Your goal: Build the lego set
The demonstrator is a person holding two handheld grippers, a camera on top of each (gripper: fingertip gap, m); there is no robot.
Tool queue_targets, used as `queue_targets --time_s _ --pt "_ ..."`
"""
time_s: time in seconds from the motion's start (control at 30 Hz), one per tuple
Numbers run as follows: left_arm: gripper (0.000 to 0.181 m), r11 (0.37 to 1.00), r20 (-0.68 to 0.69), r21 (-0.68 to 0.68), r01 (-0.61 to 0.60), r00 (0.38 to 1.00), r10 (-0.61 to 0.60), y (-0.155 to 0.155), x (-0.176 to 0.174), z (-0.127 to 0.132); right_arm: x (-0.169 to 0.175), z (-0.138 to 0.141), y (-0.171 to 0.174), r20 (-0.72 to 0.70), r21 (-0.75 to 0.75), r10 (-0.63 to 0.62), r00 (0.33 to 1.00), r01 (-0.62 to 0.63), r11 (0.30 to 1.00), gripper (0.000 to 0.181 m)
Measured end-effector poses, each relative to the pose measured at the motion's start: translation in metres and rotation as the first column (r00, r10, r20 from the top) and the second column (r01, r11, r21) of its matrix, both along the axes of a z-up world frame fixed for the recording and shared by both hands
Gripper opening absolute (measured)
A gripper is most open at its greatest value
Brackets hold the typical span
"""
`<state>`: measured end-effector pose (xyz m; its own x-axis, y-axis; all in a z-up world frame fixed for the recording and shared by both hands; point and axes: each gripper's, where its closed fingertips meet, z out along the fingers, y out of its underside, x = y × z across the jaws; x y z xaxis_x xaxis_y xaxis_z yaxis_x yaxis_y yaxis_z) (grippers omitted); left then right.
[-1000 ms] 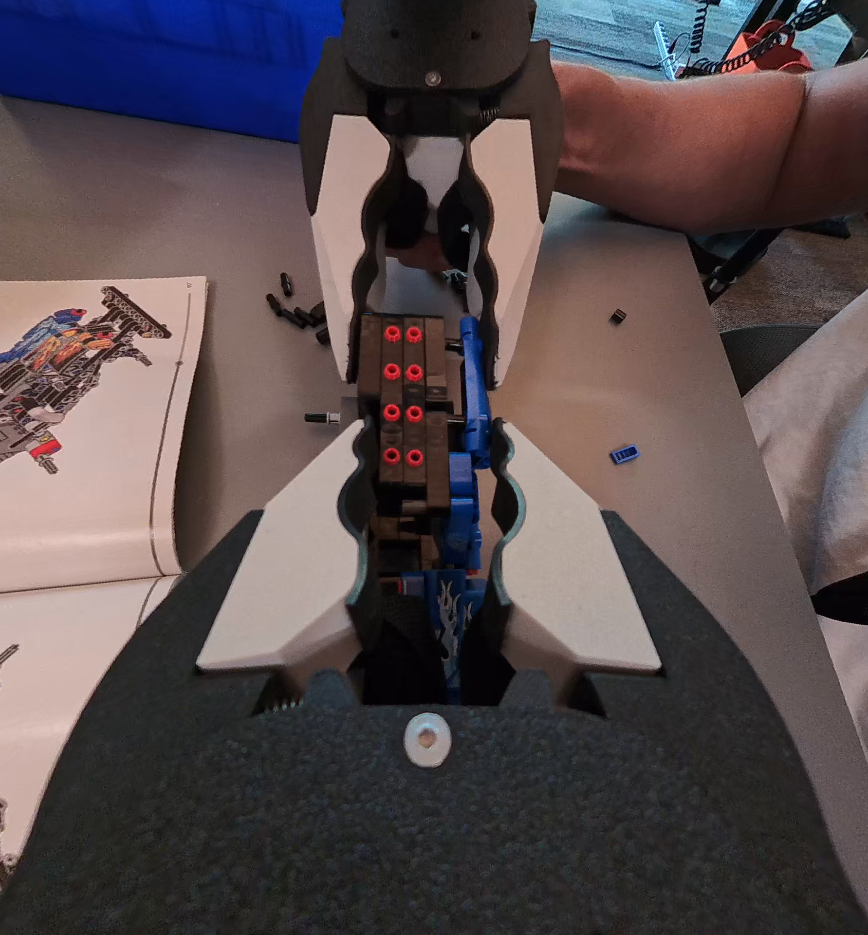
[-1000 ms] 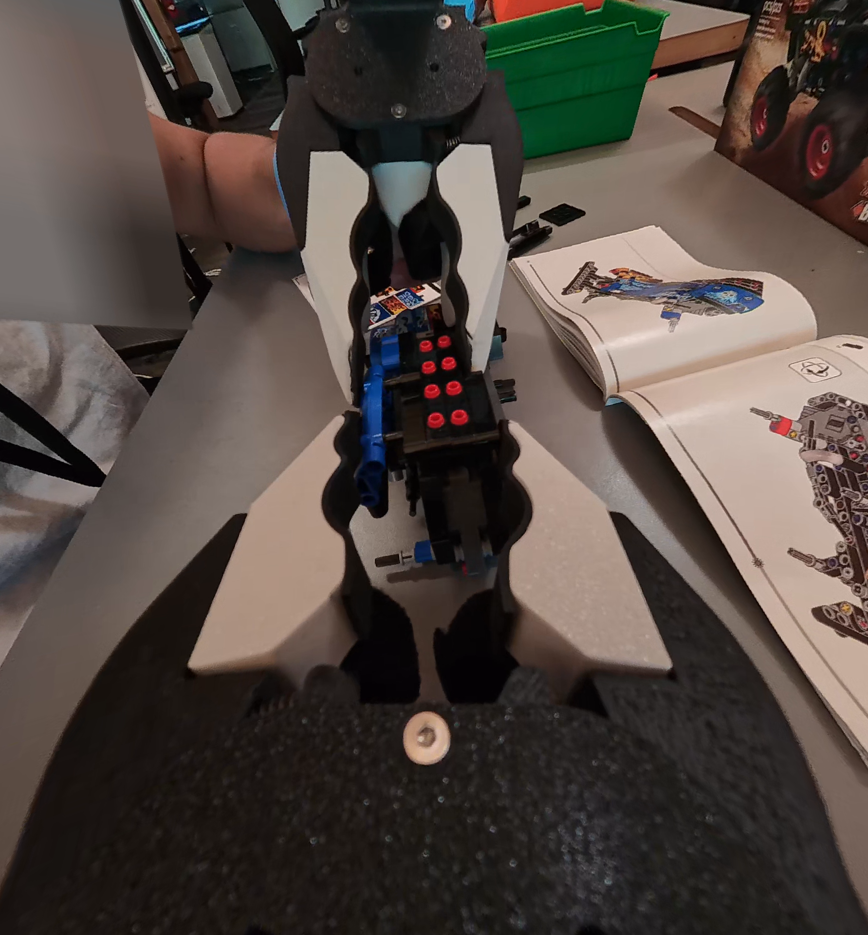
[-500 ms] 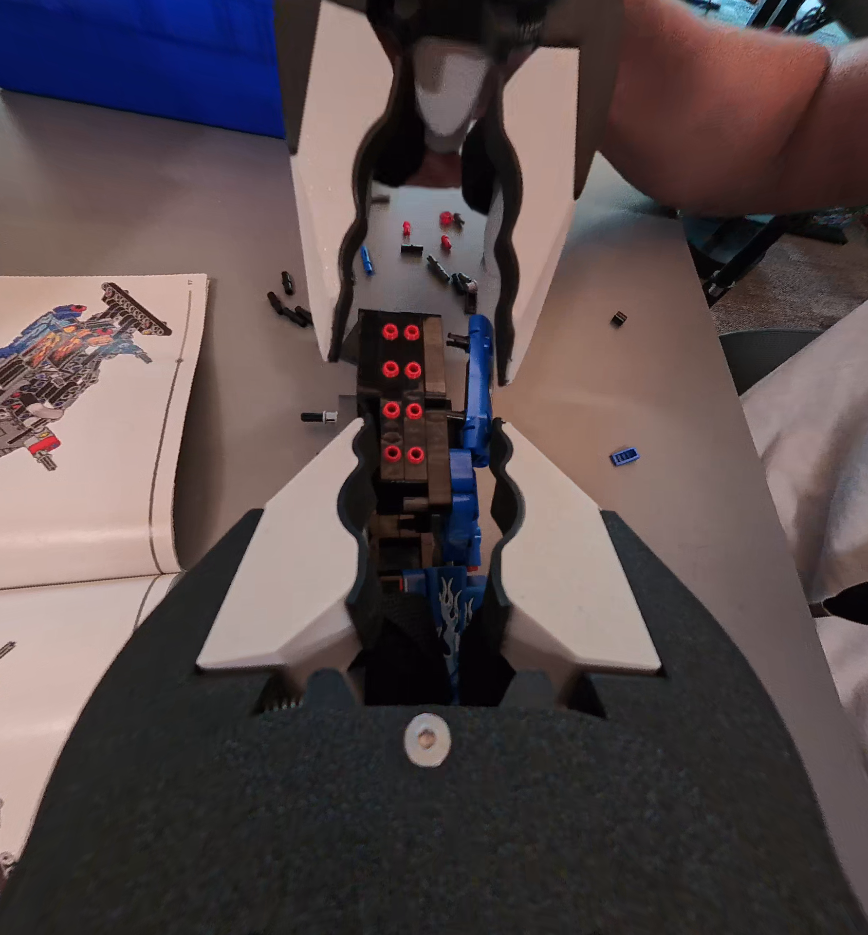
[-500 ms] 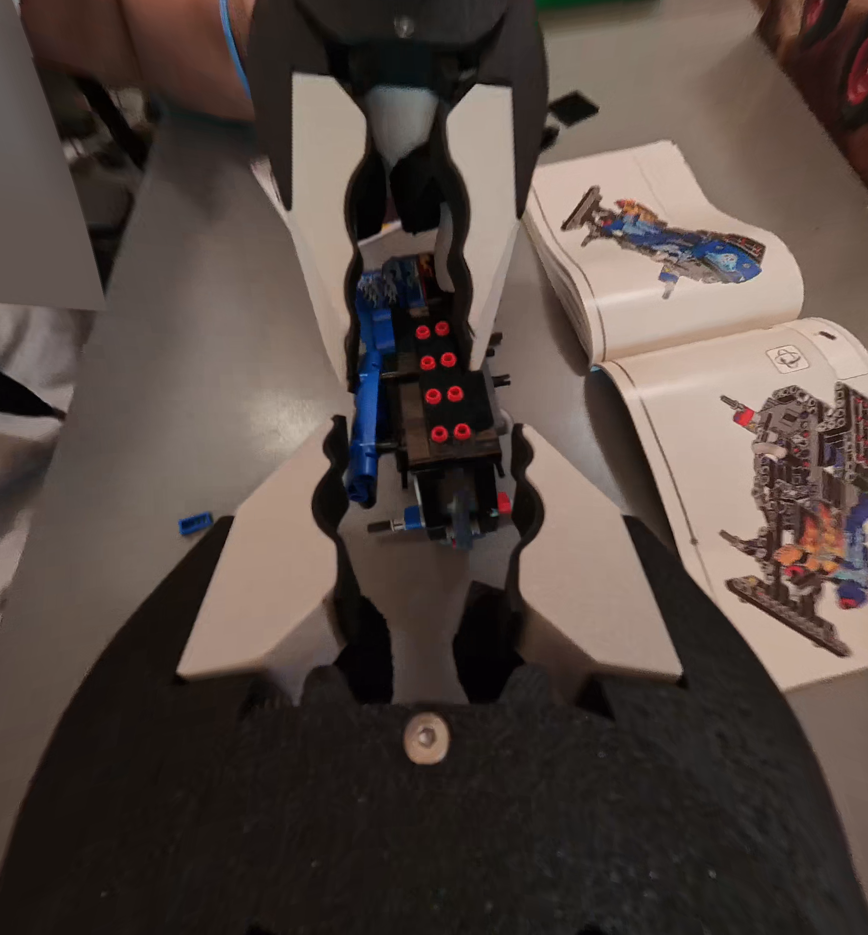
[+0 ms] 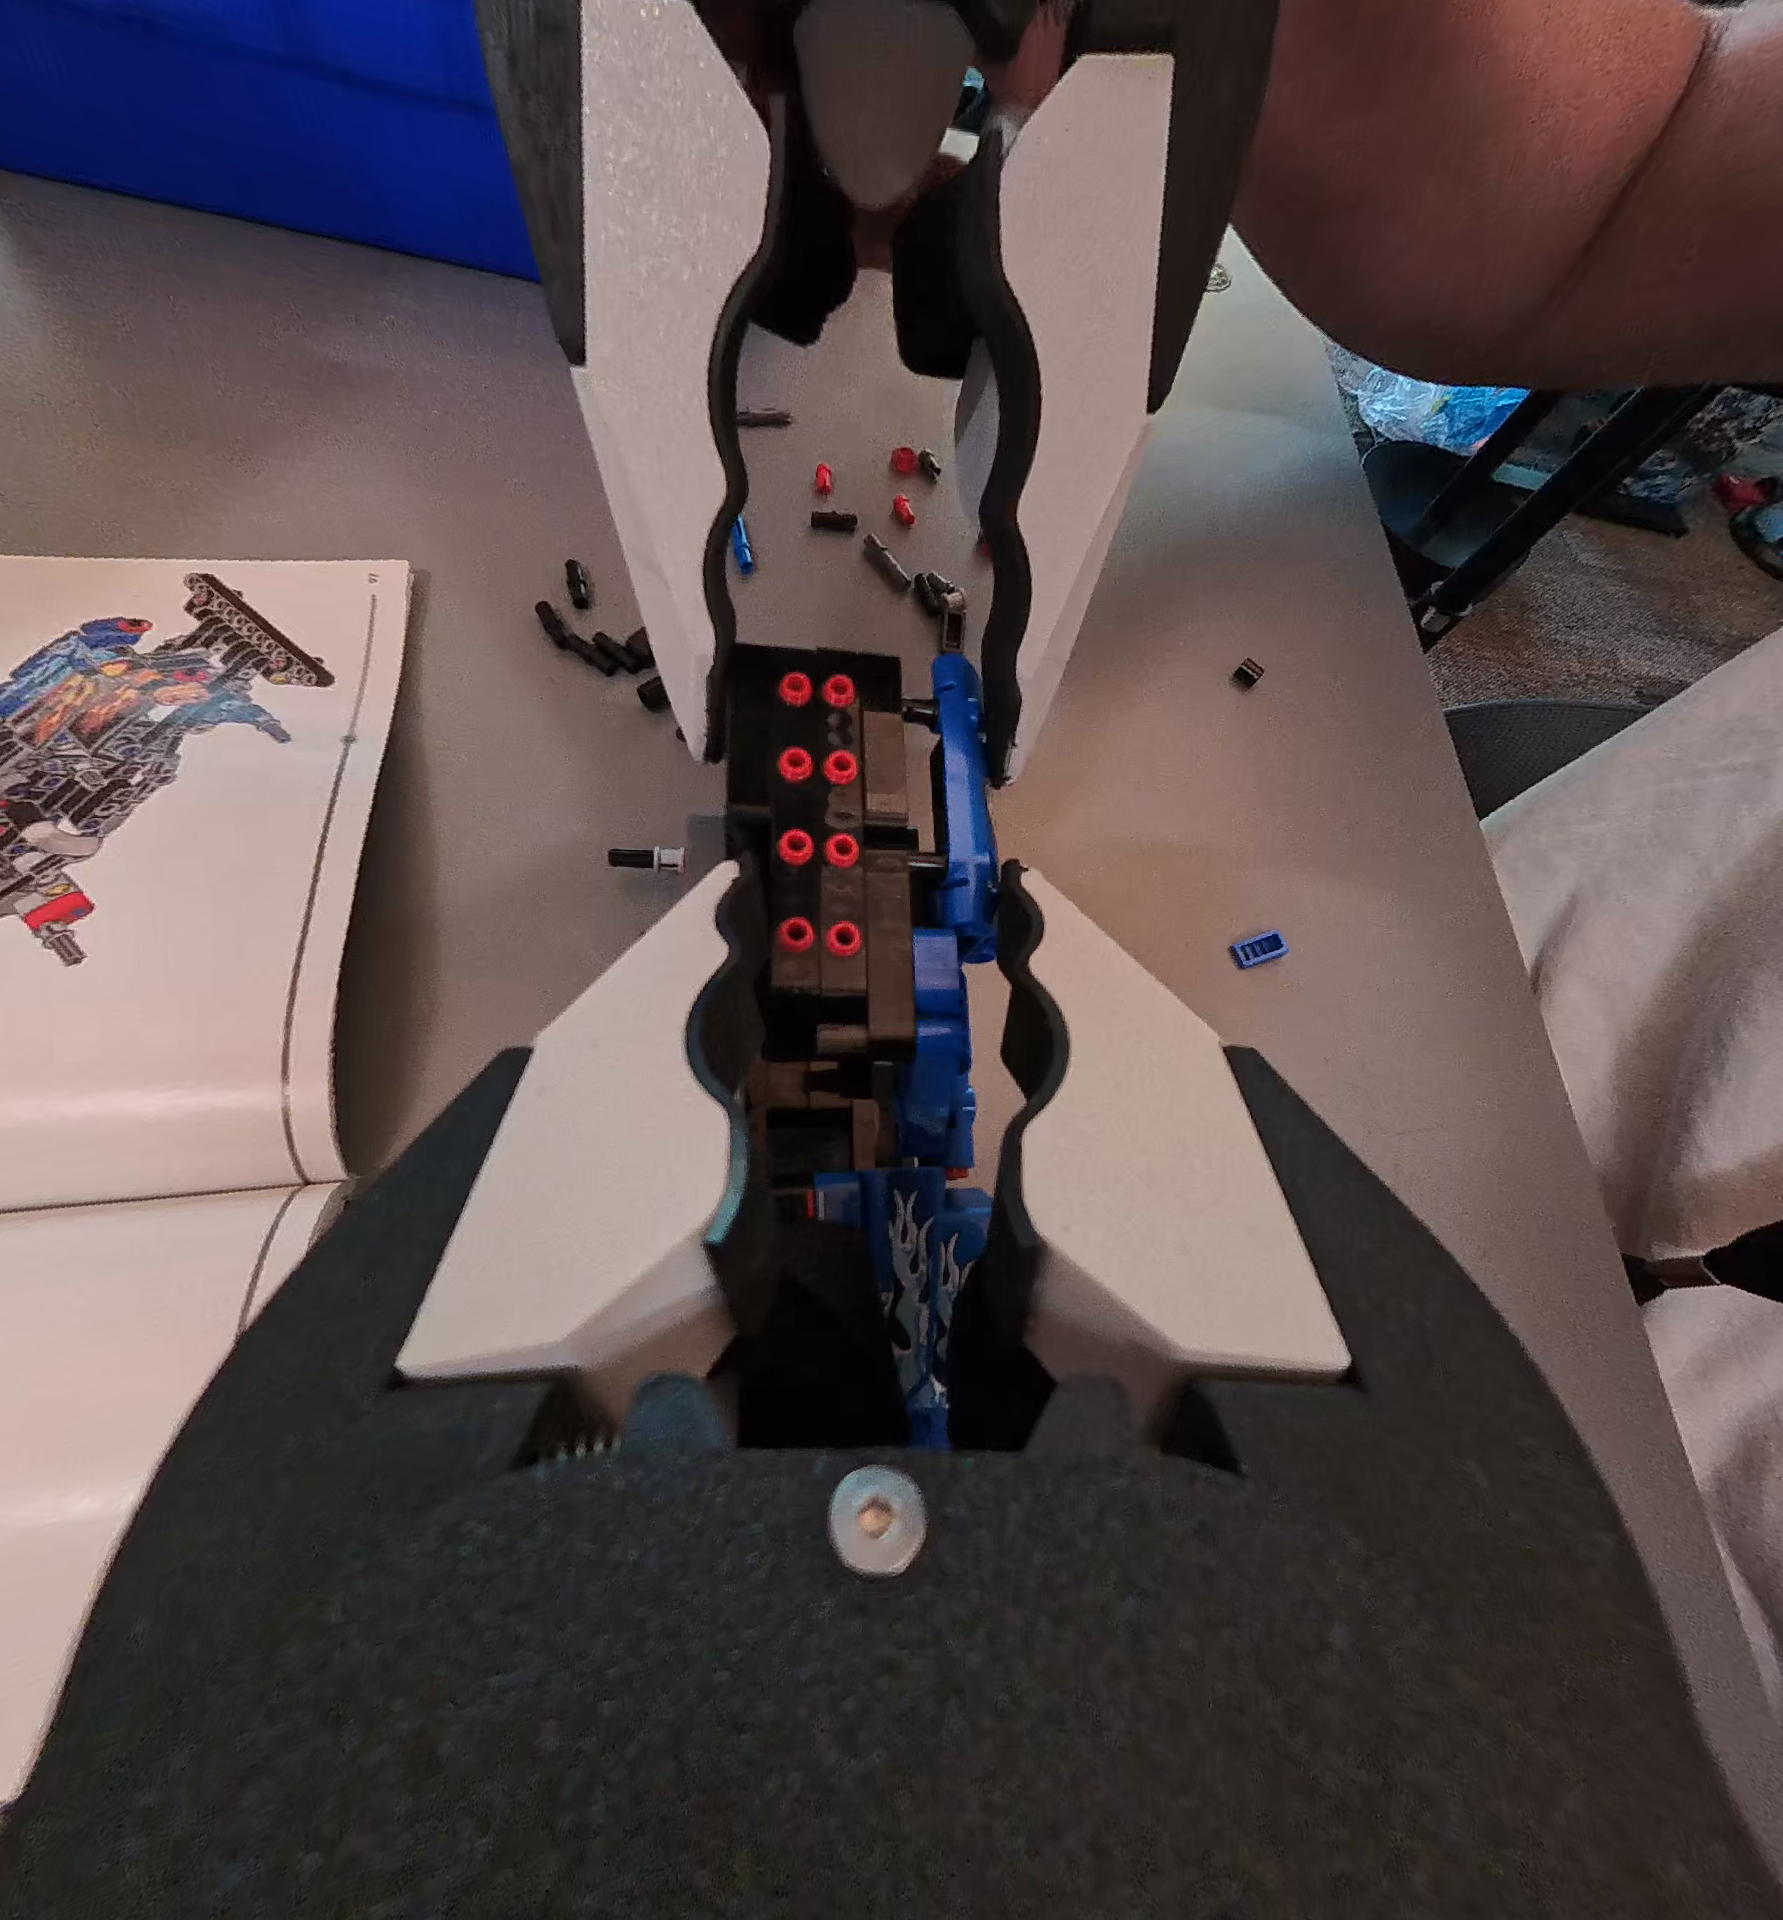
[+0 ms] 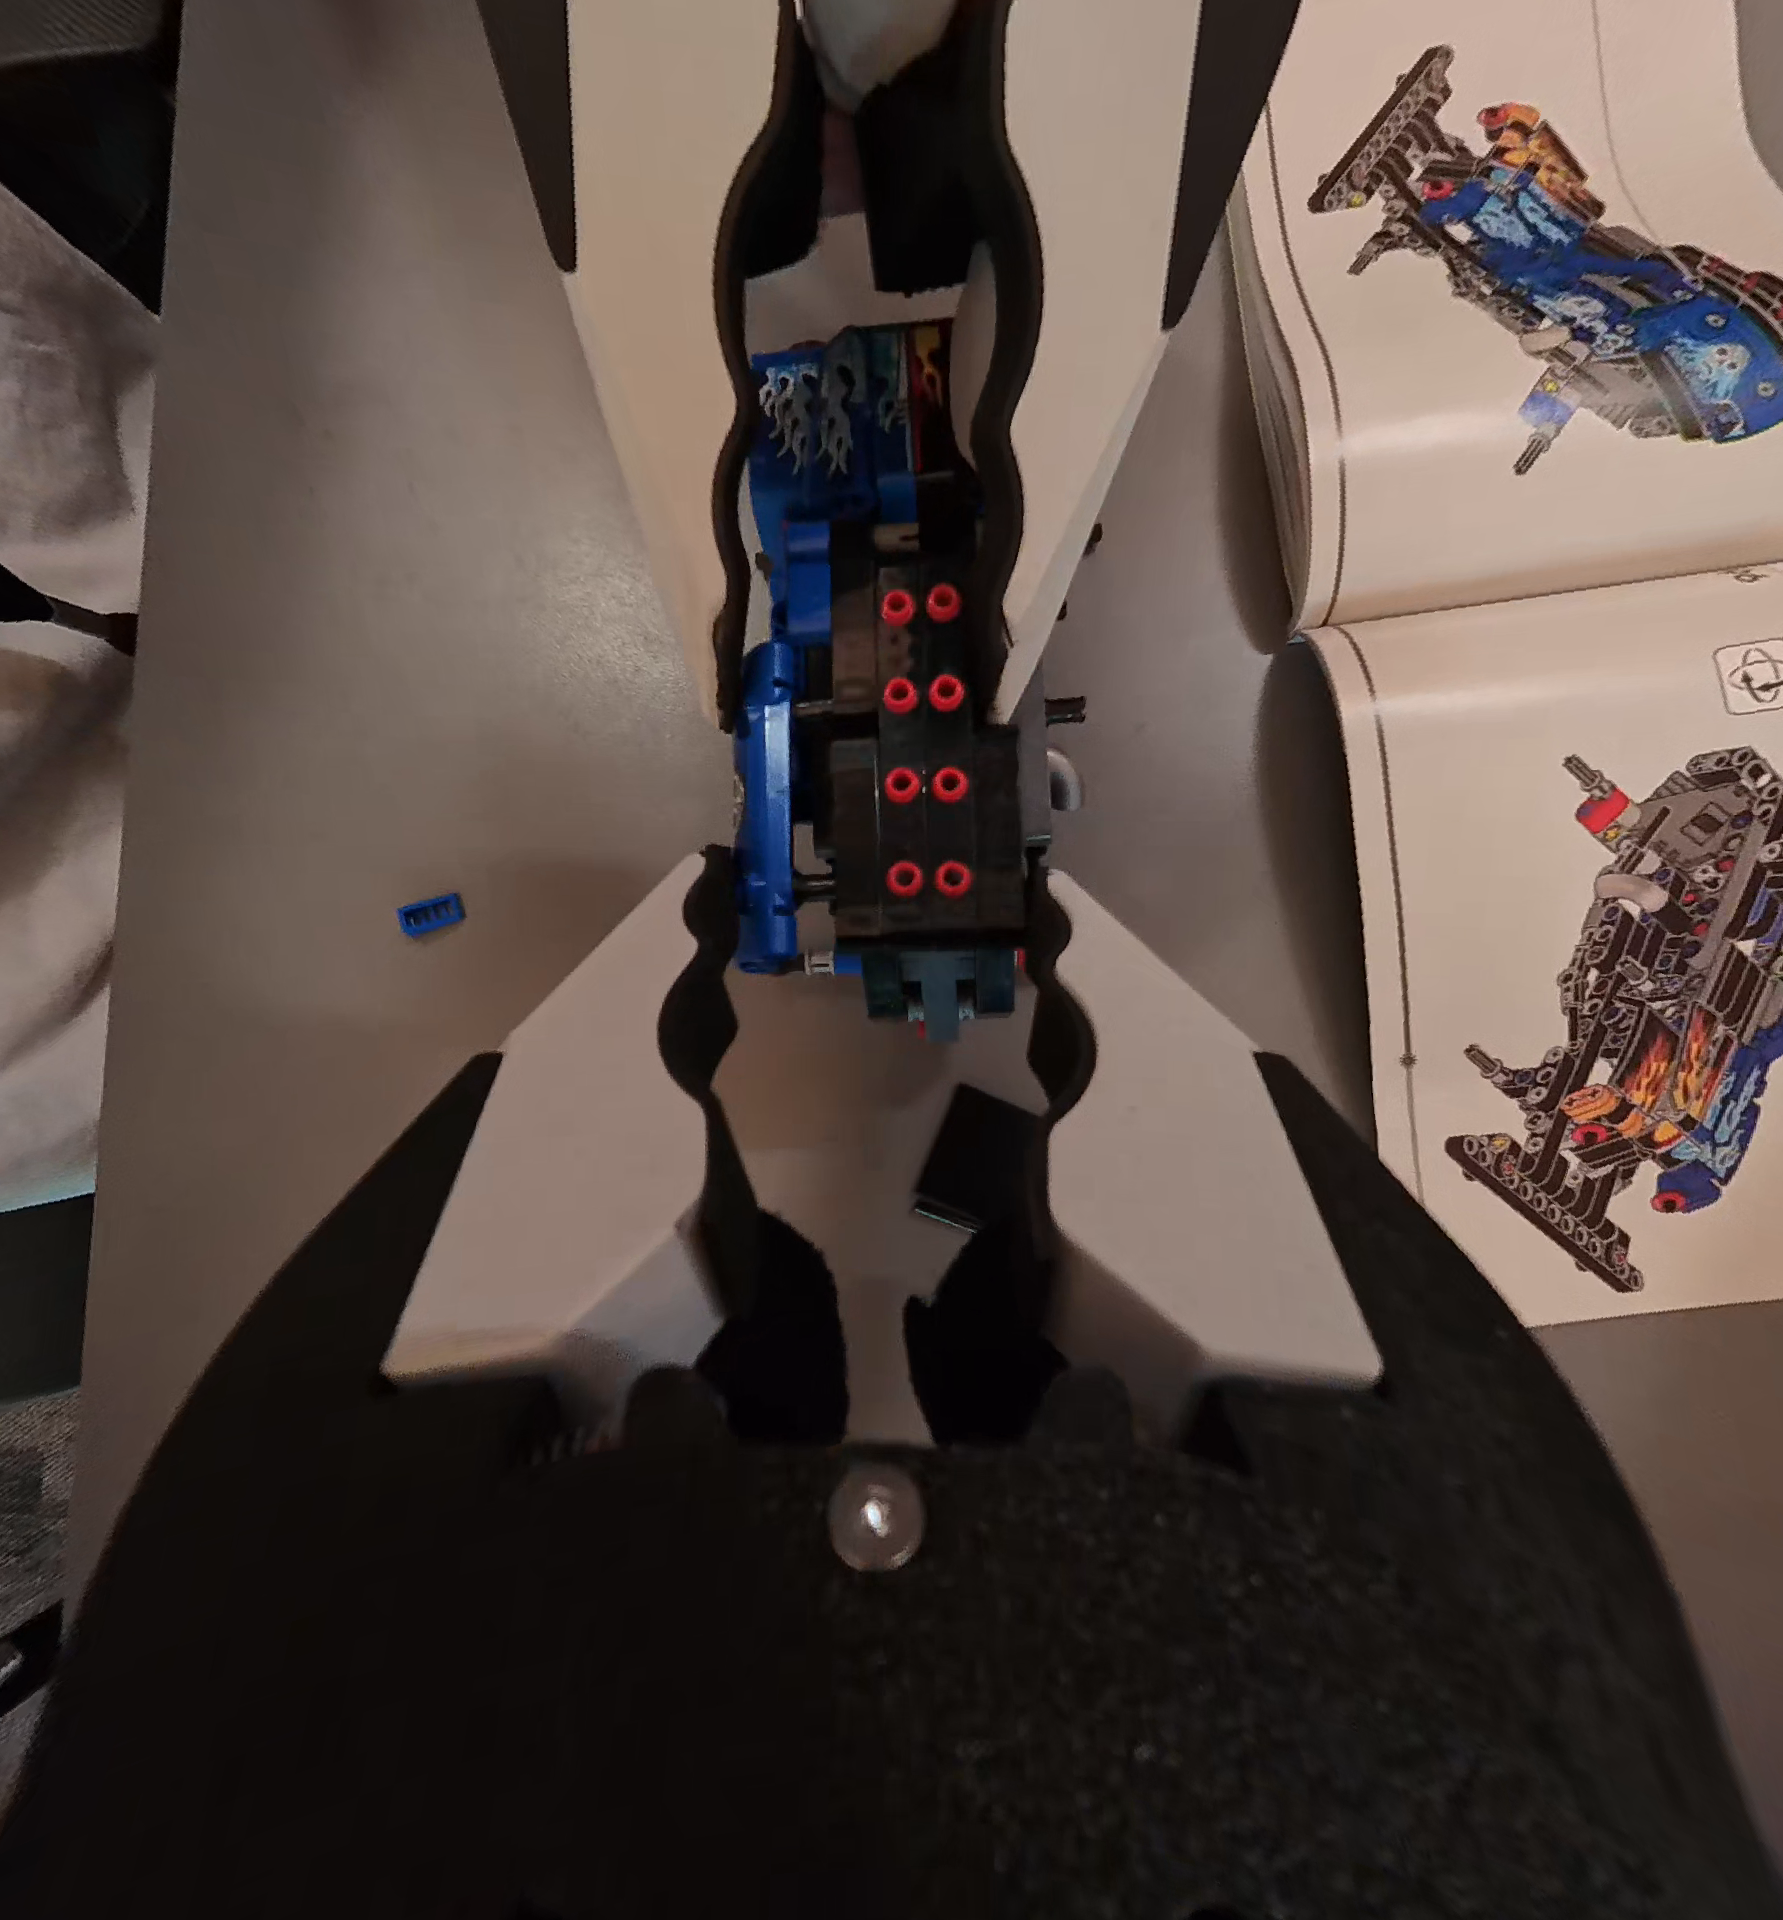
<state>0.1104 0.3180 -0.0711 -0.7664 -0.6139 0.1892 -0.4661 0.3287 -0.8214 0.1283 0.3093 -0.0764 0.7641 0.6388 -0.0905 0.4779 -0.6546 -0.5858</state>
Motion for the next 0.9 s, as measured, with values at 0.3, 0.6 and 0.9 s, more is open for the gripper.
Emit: queue_targets --time_s 0.3,0.6,0.9 --pt "0.04 1.0 -0.004 0.0 -0.016 1.0 0.016 0.001 0.001 -0.001 0.002 -0.001 -0.002 0.017 -0.051 0.042 0.999 -0.041 0.998 0.053" --pt "0.04 0.998 -0.001 -0.011 -0.057 0.998 0.057 0.005 0.007 0.0 0.004 0.001 -0.001 -0.139 0.014 -0.118 0.983 0.121 0.993 0.066" --pt "0.038 0.998 -0.018 -0.035 -0.056 0.998 0.055 0.005 0.006 0.001 -0.009 0.008 -0.019 -0.455 0.258 -0.135 0.88 0.275 0.926 0.033"
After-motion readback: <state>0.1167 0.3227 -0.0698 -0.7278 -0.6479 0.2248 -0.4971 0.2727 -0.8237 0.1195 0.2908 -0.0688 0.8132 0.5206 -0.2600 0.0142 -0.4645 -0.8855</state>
